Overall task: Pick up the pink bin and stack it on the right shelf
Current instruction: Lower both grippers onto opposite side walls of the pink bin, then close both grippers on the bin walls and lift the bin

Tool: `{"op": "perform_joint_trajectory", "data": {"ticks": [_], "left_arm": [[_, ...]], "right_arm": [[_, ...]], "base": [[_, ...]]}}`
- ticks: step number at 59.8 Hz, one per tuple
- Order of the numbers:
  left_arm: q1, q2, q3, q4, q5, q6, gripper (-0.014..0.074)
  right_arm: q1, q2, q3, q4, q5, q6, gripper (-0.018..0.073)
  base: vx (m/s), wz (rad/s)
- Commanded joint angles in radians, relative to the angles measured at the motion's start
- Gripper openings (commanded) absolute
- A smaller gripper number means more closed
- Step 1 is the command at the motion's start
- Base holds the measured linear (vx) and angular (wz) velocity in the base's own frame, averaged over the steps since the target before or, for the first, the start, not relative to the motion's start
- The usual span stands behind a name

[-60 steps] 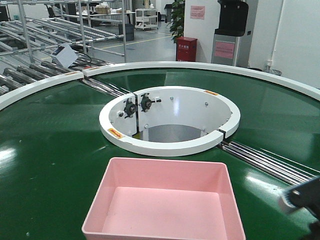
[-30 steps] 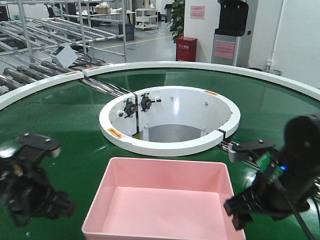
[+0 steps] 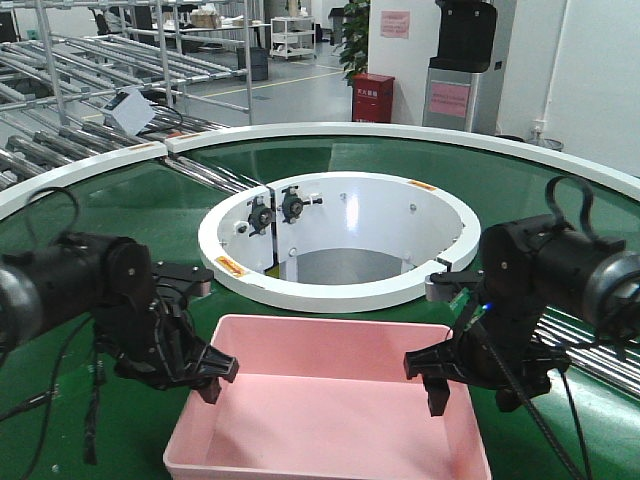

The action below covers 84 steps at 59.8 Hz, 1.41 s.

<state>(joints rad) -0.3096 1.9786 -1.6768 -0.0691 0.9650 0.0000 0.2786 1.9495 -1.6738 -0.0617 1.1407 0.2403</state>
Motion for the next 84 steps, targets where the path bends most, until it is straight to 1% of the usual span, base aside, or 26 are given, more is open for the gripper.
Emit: {"op": "perform_joint_trajectory", "data": {"ticks": [1,4,12,19,29,34,40,46,55,64,74,84], "left_arm": [[-0.009,-0.009,-0.08,-0.009,-0.02,-0.036,0.0559],[-0.009,0.01,-0.095,-0.009,-0.012,-0.044,0.0559],[-0.009,0.037,-0.105,-0.009,-0.018,-0.058,0.0559],[-0.009,0.052,-0.105,-0.009,-0.014,-0.058,0.0559],[-0.009,0.061,-0.105,-0.006,-0.011,-0.058,0.0555],[-0.009,0.062,-0.105,-0.006,-0.011,-0.058,0.0533],[-0.009,0.065,-0.105,-0.006,-0.011,-0.058,0.0477],[-0.009,0.065,-0.105,-0.007,-0.011,-0.059,0.0393],[-0.009,0.065,-0.105,-0.007,-0.01,-0.059,0.0249],[-0.009,0.065,-0.105,-0.008,-0.01,-0.059,0.0152],[-0.009,0.065,-0.105,-0.008,-0.011,-0.059,0.0098],[-0.009,0.065,-0.105,-0.008,-0.012,-0.059,0.009]], "right_arm": [[-0.012,-0.006,-0.056,-0.022,-0.028,0.029,0.0564],[-0.013,0.014,-0.064,-0.038,-0.028,0.033,0.0564],[-0.012,0.049,-0.07,-0.038,-0.04,0.04,0.0564],[-0.012,0.074,-0.07,-0.037,-0.06,0.087,0.0564],[-0.011,0.089,-0.07,-0.042,-0.066,0.085,0.0563],[-0.011,0.089,-0.07,-0.045,-0.065,0.085,0.0548],[-0.011,0.089,-0.07,-0.041,-0.06,0.086,0.0499],[-0.011,0.089,-0.07,-0.041,-0.05,0.086,0.0419],[-0.011,0.089,-0.07,-0.04,-0.03,0.087,0.027],[-0.011,0.089,-0.07,-0.034,-0.023,0.09,0.0164],[-0.011,0.089,-0.07,-0.034,-0.023,0.09,0.0114],[-0.011,0.089,-0.07,-0.034,-0.024,0.089,0.0113]], "base": [[0.0,0.0],[0.0,0.0],[0.0,0.0],[0.0,0.0],[0.0,0.0],[0.0,0.0],[0.0,0.0],[0.0,0.0],[0.0,0.0],[0.0,0.0],[0.0,0.0],[0.0,0.0]]}}
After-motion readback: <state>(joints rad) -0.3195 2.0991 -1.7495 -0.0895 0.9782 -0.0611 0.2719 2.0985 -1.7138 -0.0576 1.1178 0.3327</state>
